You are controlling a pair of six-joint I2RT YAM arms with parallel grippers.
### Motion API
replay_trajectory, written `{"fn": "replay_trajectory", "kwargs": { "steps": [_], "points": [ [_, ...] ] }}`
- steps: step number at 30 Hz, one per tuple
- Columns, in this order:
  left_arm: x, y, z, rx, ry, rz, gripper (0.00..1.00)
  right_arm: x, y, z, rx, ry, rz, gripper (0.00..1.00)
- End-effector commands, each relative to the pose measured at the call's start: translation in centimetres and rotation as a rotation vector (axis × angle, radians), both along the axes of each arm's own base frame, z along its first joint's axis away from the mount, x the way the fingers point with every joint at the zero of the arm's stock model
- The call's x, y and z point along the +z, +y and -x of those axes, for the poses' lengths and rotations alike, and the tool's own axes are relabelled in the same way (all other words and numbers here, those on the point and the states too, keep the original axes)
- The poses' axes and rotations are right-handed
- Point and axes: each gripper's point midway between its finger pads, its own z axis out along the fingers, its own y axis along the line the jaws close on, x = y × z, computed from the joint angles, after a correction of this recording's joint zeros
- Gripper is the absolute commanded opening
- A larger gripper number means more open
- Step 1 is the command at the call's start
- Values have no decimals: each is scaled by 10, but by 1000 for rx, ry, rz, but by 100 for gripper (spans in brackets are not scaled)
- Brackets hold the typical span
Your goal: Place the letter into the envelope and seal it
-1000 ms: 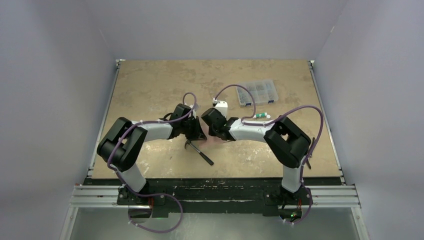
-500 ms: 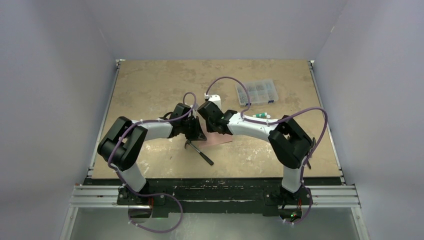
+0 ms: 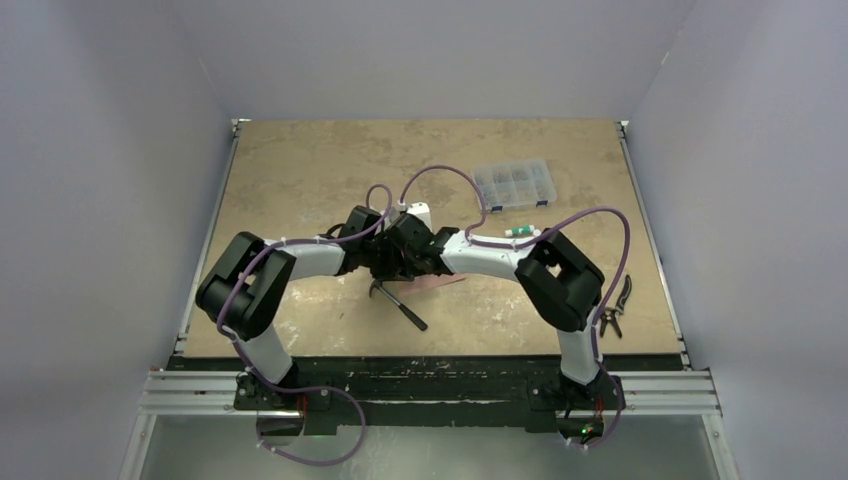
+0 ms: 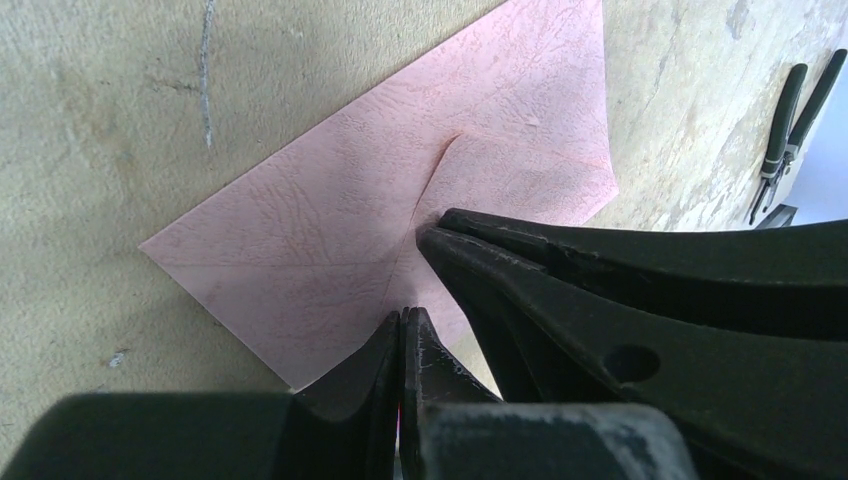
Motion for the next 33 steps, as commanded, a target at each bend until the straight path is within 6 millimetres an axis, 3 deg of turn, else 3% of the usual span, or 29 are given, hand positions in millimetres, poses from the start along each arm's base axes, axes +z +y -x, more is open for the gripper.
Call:
{"fn": "replay_trajectory", "kwargs": {
  "steps": [1, 11, 17, 21, 27, 33],
  "points": [
    [-35, 25, 24, -22, 82, -123, 0, -32, -29, 8, -62, 70, 119, 9],
    [-36, 27, 26, -22, 83, -132, 0, -42, -51, -10, -161, 50, 162, 10],
    [-37, 27, 25, -20, 84, -130, 0, -44, -52, -11, -167, 50, 155, 10],
    [-36, 26, 24, -19, 83, -129, 0, -50, -56, -6, -161, 62, 165, 10],
    [-37, 25, 23, 13, 100, -119, 0, -79, -81, 13, -185, 110, 206, 10],
    [-36, 26, 17, 47, 98, -123, 0, -66, -91, 32, -153, 118, 153, 11]
  ]
}}
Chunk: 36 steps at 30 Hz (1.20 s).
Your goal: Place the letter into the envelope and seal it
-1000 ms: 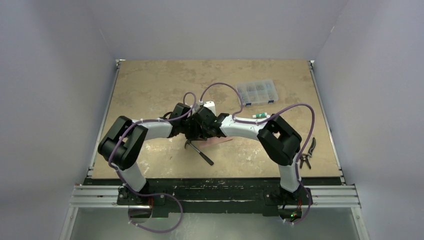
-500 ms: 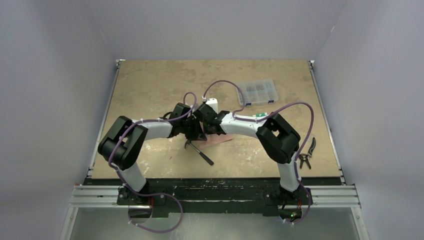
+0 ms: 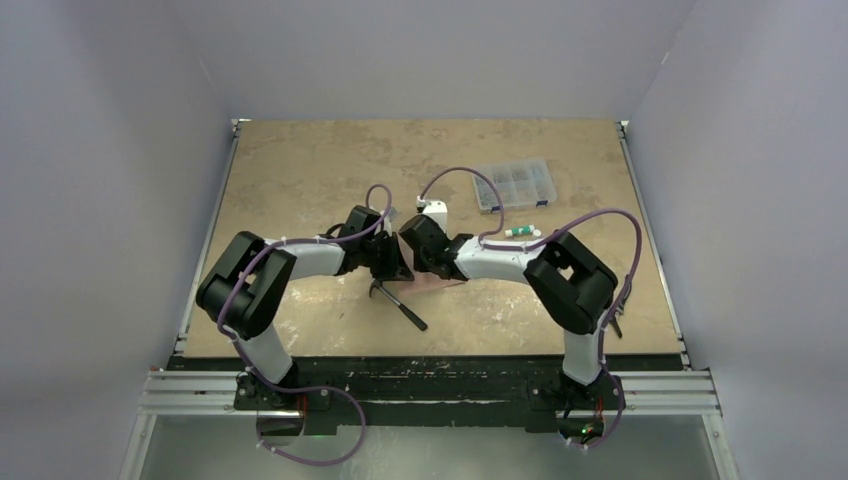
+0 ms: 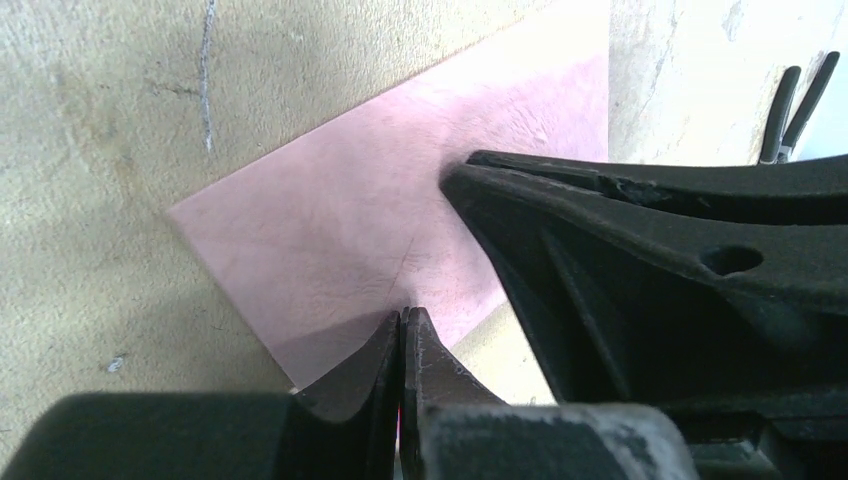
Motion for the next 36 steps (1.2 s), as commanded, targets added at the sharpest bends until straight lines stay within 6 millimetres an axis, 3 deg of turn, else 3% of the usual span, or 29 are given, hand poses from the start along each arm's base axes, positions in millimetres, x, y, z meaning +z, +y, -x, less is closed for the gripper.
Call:
{"fn": "replay_trajectory", "kwargs": {
  "steps": [1, 7, 15, 21, 26, 36],
  "points": [
    [-36, 26, 16, 58, 96, -131, 0, -60, -79, 51, -12, 210, 240, 11],
    [-28, 38, 3, 155, 42, -166, 0, -51, -80, 59, 19, 196, 191, 12],
    [-34, 31, 0, 143, 61, -148, 0, -24, -57, 60, 163, 122, 61, 14],
    [-38, 29, 0, 142, 79, -142, 0, -30, -56, 67, 237, 150, 106, 12],
    [-42, 30, 2, 146, 91, -149, 0, -24, -48, 75, 289, 149, 115, 12],
    [-42, 28, -2, 151, 72, -138, 0, -18, -52, 94, 286, 214, 106, 10]
  ]
}}
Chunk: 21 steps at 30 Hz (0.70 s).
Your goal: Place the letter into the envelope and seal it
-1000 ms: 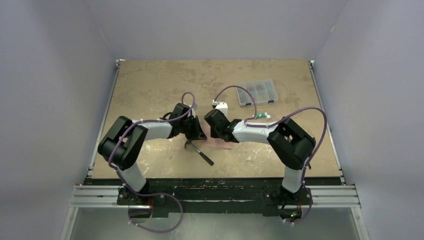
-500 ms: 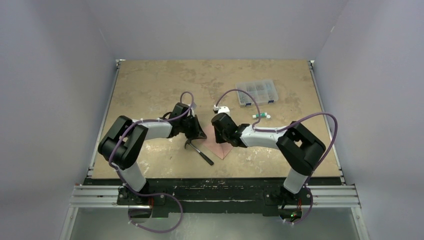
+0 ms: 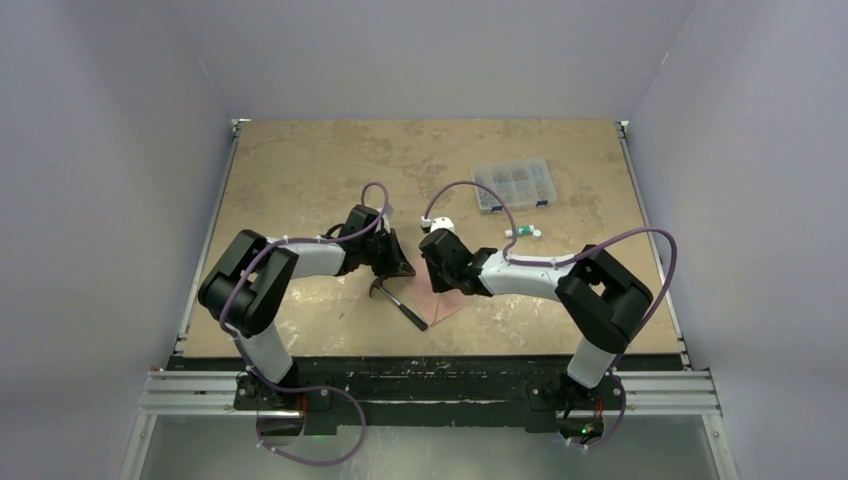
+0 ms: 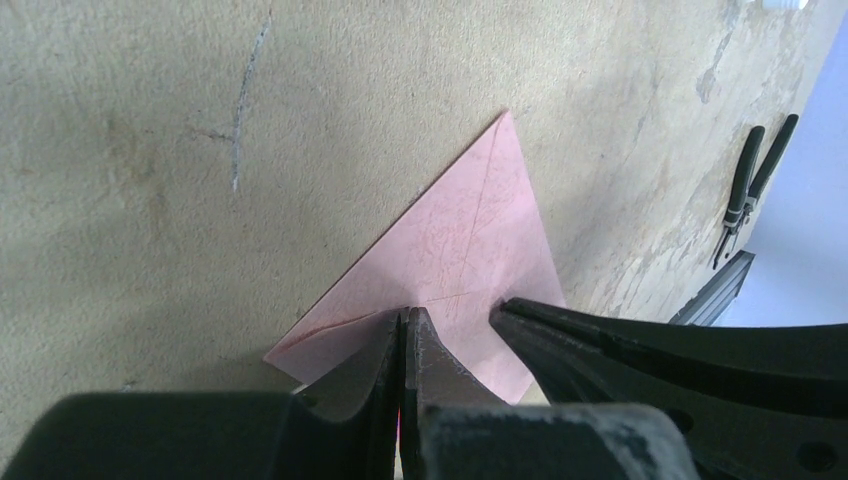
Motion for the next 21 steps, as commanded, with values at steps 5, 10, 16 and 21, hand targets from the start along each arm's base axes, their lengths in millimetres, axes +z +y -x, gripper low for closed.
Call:
{"fn": "replay_trajectory", "kwargs": {
  "steps": [5, 10, 16, 21],
  "points": [
    [-41, 28, 12, 45, 72, -147, 0, -16, -15, 43, 121, 143, 72, 13],
    [-39, 27, 10, 45, 67, -145, 0, -14, -5, 48, 201, 122, 82, 17],
    [-40, 27, 9, 49, 66, -147, 0, -19, -3, 58, 237, 132, 117, 18],
    [-42, 27, 9, 49, 69, -149, 0, -24, -6, 64, 235, 125, 193, 20]
  ]
}}
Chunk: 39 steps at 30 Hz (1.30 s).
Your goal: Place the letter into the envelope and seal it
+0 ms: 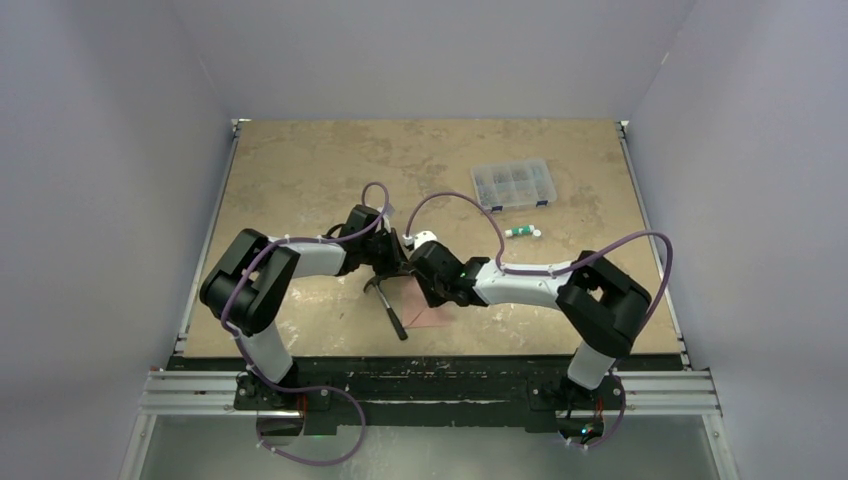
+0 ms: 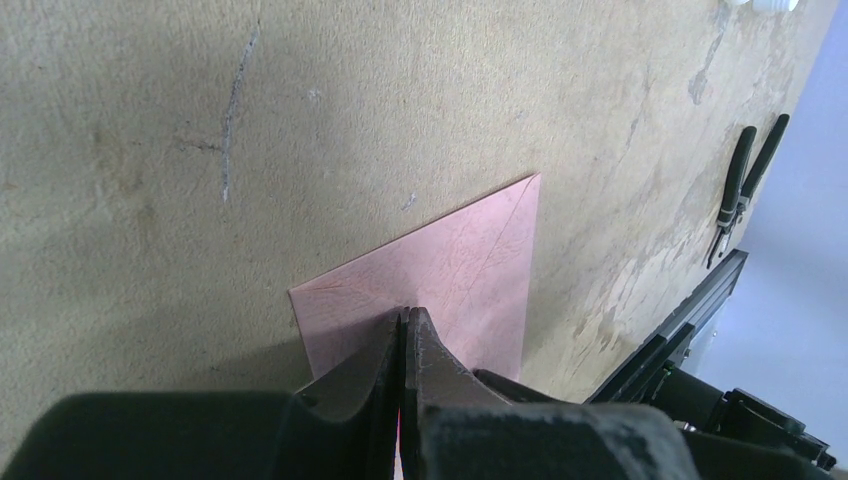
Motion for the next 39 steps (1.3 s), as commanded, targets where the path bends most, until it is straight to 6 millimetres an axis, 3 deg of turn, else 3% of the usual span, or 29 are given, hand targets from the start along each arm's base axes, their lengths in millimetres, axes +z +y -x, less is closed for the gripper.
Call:
{"fn": "replay_trajectory", "kwargs": {
  "steps": [1, 10, 16, 20, 24, 28, 30, 34, 39],
  "points": [
    [-42, 30, 11, 54, 76, -165, 0, -25, -23, 26, 31, 77, 174, 21],
    [-39, 28, 8, 48, 71, -162, 0, -35, -45, 23, -83, 21, 363, 33],
    [-36, 24, 4, 26, 65, -155, 0, -26, -28, 35, -15, 47, 246, 36],
    [-24, 15, -1, -4, 40, -121, 0, -2, -13, 35, -23, 48, 156, 35],
    [4, 5, -11, -54, -12, -87, 0, 33, -2, 12, -131, -19, 81, 30],
    [51, -12, -30, -106, -118, -23, 1, 67, -12, -22, -344, -107, 31, 29],
    [74, -18, -37, -129, -165, 1, 11, 82, -22, -36, -456, -153, -7, 30],
    [115, -18, -45, -128, -262, 19, 34, 104, -35, -44, -571, -180, -106, 35],
    [142, 0, -45, -90, -360, -42, 43, 112, -77, -55, -684, -191, -162, 45]
  ]
}}
